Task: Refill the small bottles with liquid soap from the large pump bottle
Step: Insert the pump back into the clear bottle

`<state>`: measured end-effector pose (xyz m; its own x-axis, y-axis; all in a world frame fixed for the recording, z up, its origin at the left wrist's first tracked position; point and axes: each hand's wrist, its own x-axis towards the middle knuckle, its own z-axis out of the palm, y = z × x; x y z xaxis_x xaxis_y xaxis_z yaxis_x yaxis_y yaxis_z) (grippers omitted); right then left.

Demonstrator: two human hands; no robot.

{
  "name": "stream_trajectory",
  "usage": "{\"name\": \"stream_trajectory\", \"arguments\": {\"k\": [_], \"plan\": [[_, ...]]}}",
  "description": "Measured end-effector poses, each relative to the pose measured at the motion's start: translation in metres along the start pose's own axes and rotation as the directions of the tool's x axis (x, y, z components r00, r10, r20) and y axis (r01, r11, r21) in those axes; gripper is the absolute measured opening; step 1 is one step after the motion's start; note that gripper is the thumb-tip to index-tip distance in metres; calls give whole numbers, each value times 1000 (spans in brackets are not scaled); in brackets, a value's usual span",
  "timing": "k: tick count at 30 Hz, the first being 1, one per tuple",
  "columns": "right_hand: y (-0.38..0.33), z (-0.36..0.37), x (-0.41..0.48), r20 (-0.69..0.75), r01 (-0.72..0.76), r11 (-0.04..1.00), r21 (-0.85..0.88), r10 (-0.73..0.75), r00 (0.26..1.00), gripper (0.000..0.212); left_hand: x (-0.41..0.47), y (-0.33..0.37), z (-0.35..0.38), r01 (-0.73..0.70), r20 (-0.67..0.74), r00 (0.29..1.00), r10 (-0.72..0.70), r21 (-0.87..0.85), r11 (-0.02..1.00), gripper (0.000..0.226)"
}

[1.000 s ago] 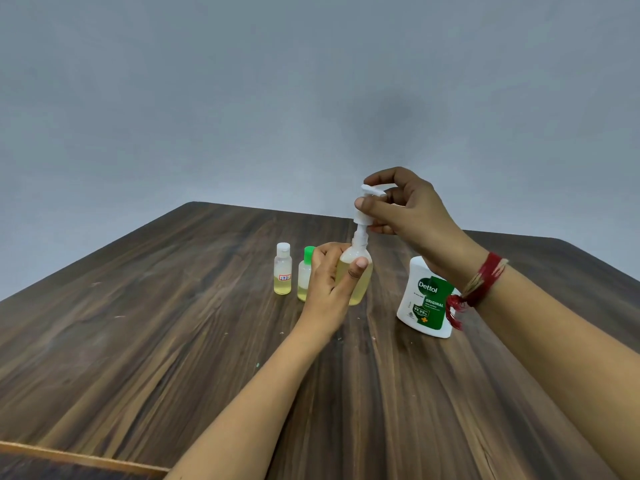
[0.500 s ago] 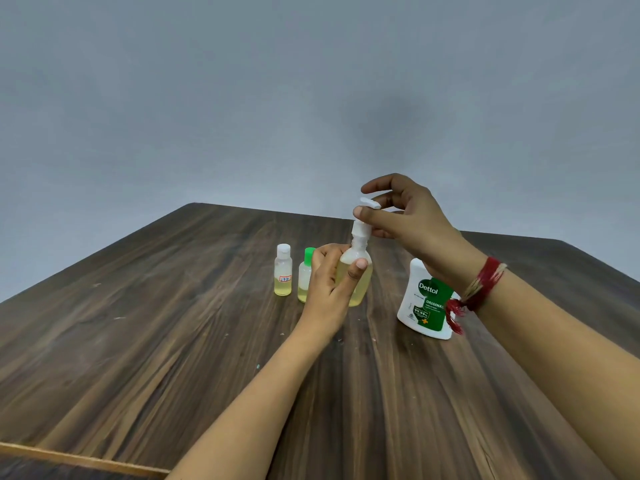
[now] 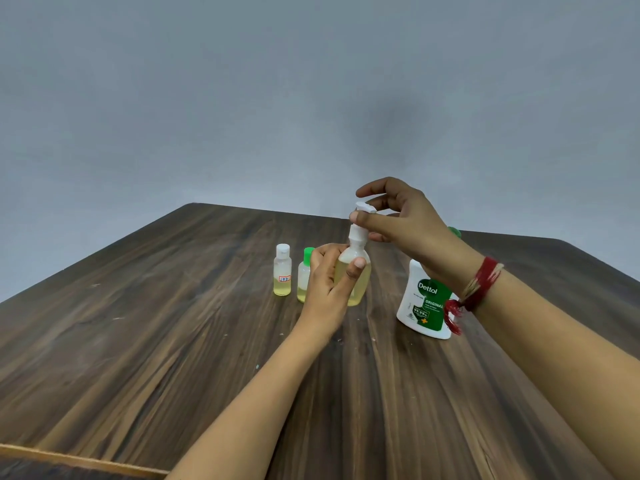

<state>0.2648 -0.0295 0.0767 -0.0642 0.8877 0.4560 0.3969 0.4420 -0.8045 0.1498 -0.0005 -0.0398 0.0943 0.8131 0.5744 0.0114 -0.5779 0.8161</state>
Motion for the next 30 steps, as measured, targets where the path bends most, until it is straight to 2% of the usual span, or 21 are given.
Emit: {"name": "stream_trajectory", "arguments": {"k": [5,11,15,19,23,26,30], "plan": [[1,0,-1,30,-2,1000,0,2,1000,31,1,1,0,-3,1,1000,3,-10,1000,64],[3,-10,-2,144,-41,996,78,29,989,44,1,-3,-1,-13,-13,1000,12,-28,1000,61],[4,-12,-2,144,-35,996,85,22,989,45,2,-4,-1,-14,-16,1000,14,-22,1000,64],[7,-9,-3,120,-12,1000,15,11,993,48,2,-4,0,-9,-8,1000,9,-12,1000,64],[6,-5,-5,119,-15,999,-47,20,993,63,2,-4,0,-7,-7,1000,7,-15,1000,68],[6,-8,-8,191,-27,1000,7,25,981,71,2,-4,0,-5,-9,1000,5,-21,1000,66],[7,-9,-9,194,-27,999,19,23,981,71,2,-3,0,-20,-13,1000,20,-16,1000,69]]}}
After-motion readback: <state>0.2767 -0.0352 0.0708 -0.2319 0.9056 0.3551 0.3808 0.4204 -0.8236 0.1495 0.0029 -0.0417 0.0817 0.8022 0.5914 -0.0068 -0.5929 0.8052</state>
